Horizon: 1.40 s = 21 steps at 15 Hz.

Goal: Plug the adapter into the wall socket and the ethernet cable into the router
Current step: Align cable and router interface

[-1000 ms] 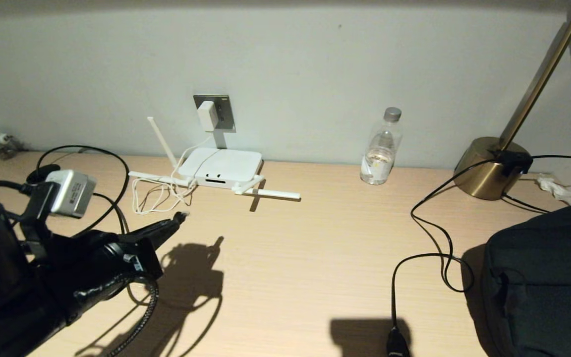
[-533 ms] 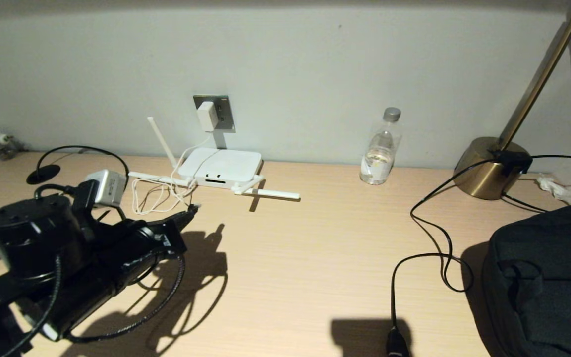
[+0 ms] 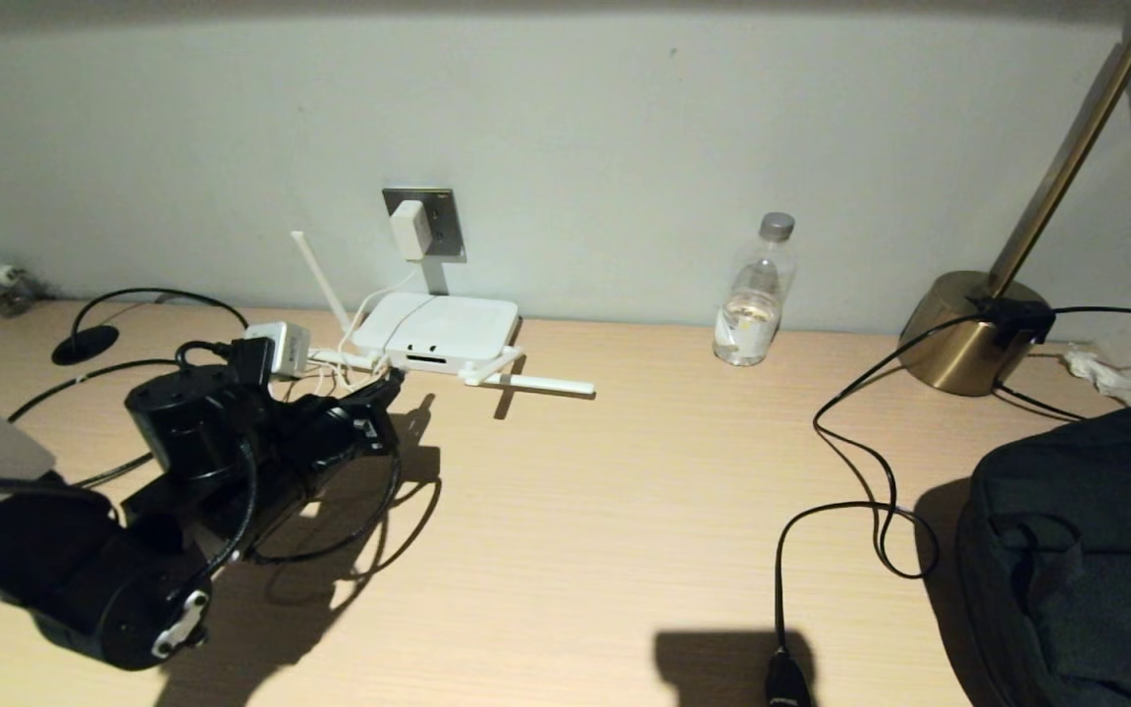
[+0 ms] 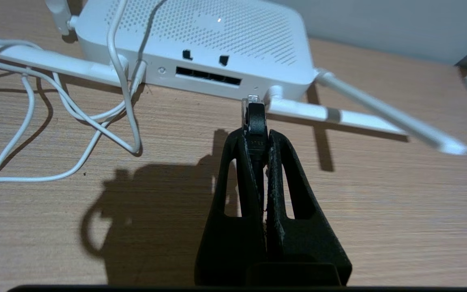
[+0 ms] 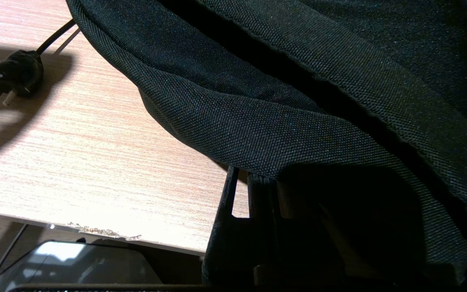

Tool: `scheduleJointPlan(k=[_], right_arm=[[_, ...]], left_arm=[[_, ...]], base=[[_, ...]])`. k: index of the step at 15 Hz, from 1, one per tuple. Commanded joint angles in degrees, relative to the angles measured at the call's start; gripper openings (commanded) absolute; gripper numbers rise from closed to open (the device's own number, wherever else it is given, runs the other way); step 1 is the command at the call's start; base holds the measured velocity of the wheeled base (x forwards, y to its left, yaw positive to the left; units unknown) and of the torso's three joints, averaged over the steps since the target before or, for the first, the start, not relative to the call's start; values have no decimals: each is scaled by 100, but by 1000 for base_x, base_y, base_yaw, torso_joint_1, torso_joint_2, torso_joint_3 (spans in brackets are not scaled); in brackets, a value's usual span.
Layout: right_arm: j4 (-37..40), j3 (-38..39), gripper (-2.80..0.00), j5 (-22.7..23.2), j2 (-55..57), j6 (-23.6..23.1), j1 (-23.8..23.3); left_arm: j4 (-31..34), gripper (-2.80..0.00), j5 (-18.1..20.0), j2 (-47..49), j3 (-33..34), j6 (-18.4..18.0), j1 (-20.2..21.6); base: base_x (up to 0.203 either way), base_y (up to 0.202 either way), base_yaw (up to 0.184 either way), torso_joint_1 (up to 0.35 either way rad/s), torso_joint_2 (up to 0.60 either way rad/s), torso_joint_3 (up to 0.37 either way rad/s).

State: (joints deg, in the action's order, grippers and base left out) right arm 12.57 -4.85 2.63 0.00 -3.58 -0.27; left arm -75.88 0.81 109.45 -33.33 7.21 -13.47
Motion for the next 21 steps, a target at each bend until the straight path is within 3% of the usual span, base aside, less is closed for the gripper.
scheduleJointPlan(k=[1, 3, 6, 13, 15, 21], right_arm=[[9, 2, -280, 1, 9, -2, 0], [9, -7, -280, 1, 9, -2, 0], [9, -6, -280, 1, 9, -2, 0], [9, -1, -280, 1, 9, -2, 0], [9, -7, -280, 1, 9, -2, 0], [9, 1, -280, 1, 9, -2, 0]], left_arm=[[-55, -280, 73, 394, -115, -39, 8], [-64, -280, 330, 587, -105, -328, 1], [-341, -280, 383, 999, -209, -504, 2], [-994, -280, 325, 1523, -950, -770, -18], [-1132, -280, 87, 1623, -1095, -876, -15], [-1141, -280, -28, 1641, -1141, -1014, -33]], base=[[0, 0, 0, 0, 0, 0], [0, 0, 0, 0, 0, 0], [0, 0, 0, 0, 0, 0], [0, 0, 0, 0, 0, 0], [0, 0, 0, 0, 0, 0], [0, 0, 0, 0, 0, 0]])
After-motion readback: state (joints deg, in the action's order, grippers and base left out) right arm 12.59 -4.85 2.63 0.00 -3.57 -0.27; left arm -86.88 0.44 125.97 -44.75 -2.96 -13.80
